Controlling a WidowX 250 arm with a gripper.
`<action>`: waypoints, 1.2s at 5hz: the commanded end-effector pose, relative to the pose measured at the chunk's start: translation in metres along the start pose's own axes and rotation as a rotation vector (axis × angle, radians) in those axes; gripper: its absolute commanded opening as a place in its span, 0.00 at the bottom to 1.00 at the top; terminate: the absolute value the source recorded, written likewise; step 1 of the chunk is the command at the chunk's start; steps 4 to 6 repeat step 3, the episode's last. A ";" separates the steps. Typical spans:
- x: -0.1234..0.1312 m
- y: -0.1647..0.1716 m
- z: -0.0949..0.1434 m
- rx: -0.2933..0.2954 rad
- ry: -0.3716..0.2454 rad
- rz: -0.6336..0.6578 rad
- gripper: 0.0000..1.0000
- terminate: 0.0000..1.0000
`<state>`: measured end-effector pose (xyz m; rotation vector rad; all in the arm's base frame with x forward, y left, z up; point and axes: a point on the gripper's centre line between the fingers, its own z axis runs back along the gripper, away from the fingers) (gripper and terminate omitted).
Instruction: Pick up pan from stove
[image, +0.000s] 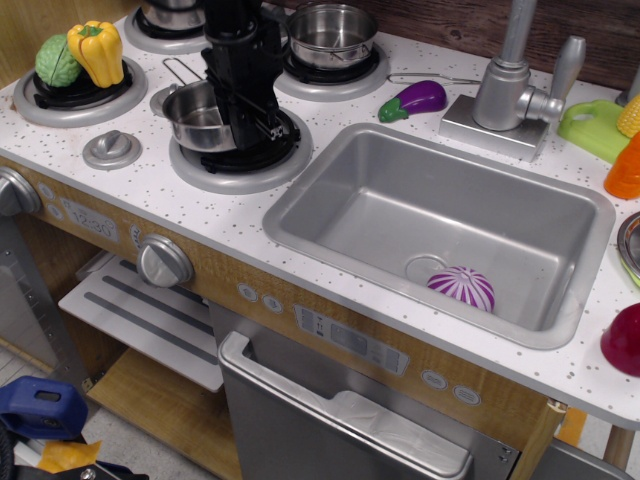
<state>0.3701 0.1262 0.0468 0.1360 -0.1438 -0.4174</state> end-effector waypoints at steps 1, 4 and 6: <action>0.020 0.014 0.061 0.165 -0.064 -0.047 0.00 0.00; 0.029 0.018 0.086 0.220 -0.058 -0.085 0.00 1.00; 0.029 0.018 0.086 0.220 -0.058 -0.085 0.00 1.00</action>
